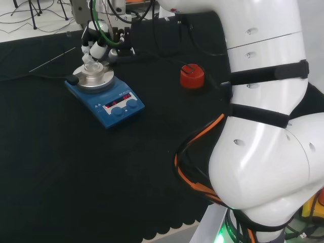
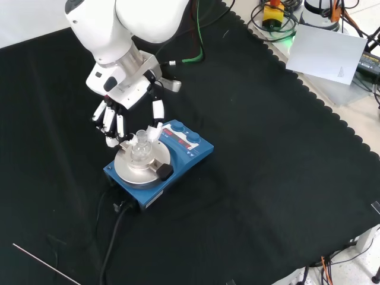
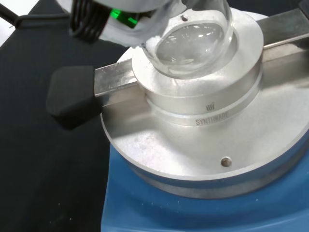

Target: Place the round-bottom flask on the heater.

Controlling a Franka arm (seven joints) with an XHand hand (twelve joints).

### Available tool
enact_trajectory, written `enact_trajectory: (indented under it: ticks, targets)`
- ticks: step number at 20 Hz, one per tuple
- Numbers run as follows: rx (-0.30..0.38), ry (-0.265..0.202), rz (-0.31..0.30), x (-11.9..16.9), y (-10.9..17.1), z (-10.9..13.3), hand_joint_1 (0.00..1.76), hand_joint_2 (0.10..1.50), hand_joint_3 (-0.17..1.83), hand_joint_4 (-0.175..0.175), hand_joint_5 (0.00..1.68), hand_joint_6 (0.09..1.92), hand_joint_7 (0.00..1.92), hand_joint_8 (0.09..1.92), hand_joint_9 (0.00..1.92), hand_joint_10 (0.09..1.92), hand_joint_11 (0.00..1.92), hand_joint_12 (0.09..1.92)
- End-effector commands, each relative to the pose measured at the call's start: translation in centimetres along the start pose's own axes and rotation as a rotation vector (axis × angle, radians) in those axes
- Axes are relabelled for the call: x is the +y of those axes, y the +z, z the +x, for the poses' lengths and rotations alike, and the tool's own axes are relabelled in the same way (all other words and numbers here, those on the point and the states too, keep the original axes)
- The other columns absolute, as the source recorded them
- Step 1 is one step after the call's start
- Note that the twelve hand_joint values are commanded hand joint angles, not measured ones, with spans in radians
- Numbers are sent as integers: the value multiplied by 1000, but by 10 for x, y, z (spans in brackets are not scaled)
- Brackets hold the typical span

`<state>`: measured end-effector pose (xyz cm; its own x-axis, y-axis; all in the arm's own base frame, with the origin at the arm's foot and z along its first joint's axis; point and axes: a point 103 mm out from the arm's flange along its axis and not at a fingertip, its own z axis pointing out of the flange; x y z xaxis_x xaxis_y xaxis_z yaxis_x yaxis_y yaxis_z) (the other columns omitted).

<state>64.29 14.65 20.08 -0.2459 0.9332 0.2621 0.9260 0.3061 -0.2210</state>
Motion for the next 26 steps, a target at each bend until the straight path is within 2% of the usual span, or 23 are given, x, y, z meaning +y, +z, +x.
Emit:
enact_trajectory:
  ticks: [1,14,17,19,20,22,23,24,26]
  targets:
    - [4,3,2,1,1,-2,1086,696,717,175,1130,947,517,567,675,569,244,1326]
    - [3,7,14,5,9,-7,1084,699,713,175,1126,951,517,568,675,569,247,1326]
    - [24,1,25,8,10,-11,1084,700,712,175,1126,952,516,568,675,569,247,1326]
    - [36,-10,30,9,11,-14,1077,734,646,175,1117,935,497,575,660,577,231,1332]
    - [40,-17,29,9,11,-14,1065,791,544,175,1096,931,477,584,647,587,218,1337]
    - [48,-28,28,9,10,-14,948,757,517,57,924,835,436,601,617,606,189,1340]
    - [54,-33,29,9,10,-14,895,721,531,21,810,792,419,605,604,611,176,1341]
    - [60,-37,26,9,9,-14,850,691,538,1,705,753,405,606,593,614,165,1341]
    - [68,-41,22,7,8,-15,761,653,524,-12,509,629,377,620,570,633,146,1352]
